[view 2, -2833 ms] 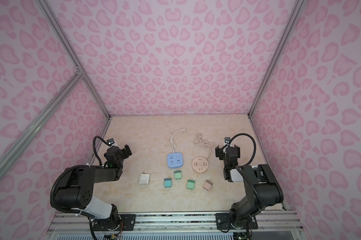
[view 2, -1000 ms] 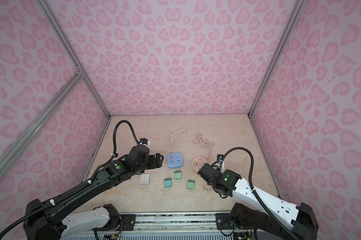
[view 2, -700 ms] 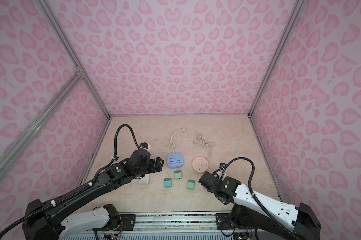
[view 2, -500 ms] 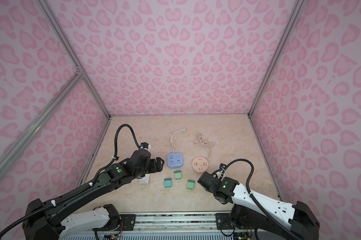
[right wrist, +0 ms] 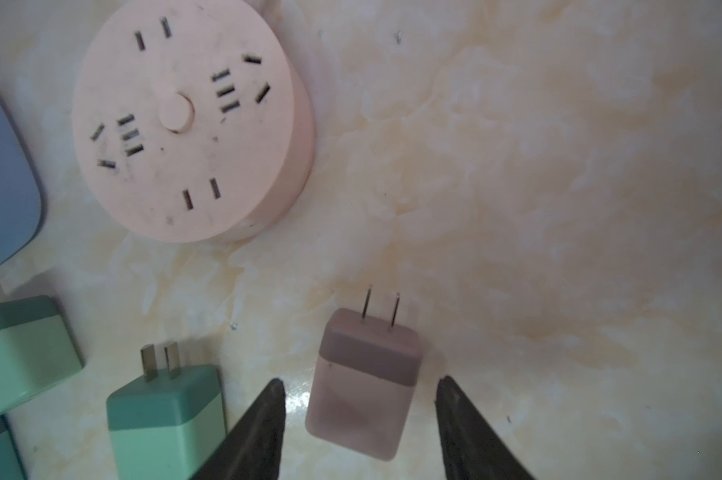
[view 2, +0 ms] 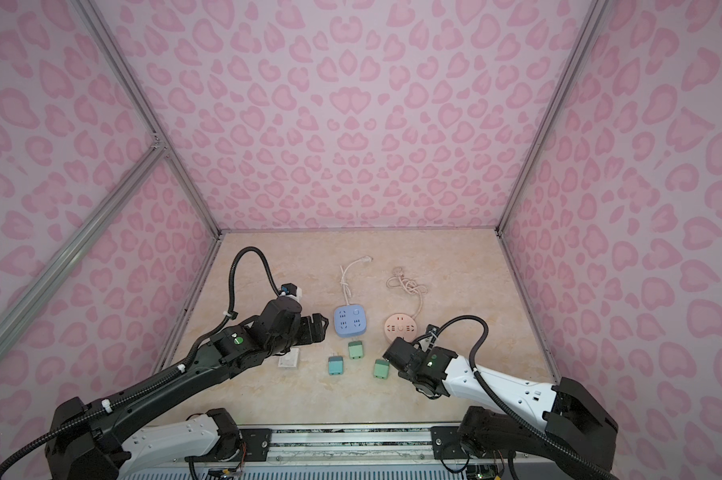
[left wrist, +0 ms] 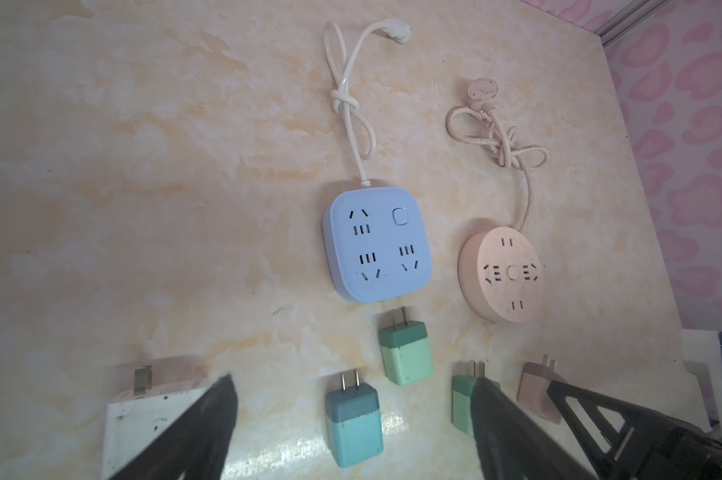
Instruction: Insert the plug
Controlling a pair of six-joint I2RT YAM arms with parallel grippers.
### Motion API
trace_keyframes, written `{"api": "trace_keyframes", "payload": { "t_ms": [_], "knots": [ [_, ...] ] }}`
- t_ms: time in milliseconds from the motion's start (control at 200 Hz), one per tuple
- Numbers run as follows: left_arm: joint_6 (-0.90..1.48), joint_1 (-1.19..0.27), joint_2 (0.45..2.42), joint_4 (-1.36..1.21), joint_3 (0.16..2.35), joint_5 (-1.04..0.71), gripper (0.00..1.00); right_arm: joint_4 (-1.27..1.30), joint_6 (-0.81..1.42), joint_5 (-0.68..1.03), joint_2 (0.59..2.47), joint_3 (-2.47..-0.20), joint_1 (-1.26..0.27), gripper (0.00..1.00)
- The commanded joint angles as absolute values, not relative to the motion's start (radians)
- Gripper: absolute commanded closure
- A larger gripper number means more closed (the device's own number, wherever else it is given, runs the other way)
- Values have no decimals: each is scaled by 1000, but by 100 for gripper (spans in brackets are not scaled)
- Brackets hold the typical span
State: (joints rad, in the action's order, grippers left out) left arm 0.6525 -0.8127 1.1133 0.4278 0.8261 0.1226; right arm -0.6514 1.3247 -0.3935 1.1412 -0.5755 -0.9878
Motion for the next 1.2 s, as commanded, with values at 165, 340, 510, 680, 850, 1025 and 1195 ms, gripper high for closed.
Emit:
{"api": "trace_keyframes", "payload": {
  "t_ms": [165,340,510,680,850,1025,1195],
  "knots": [
    [641,-814,1123,426,830,143,10,-503,1402,-329,1175,-483,-976,44],
    [644,-813,1129,418,823,146,10,-500,1391,-324,1181,-464,-961,50],
    [646,-813,1135,405,813,146,10,-522,1332,-324,1180,-465,-929,55],
    [646,-814,1145,405,811,137,10,-551,1248,-289,1166,-478,-892,63],
    [645,-813,1137,407,813,105,17,-577,1081,-222,1158,-524,-890,100],
    [637,-813,1116,434,828,42,26,-652,826,-95,1165,-639,-937,100],
    [650,-813,1087,418,837,-149,27,-653,625,-16,1144,-740,-1011,100]
  ]
}}
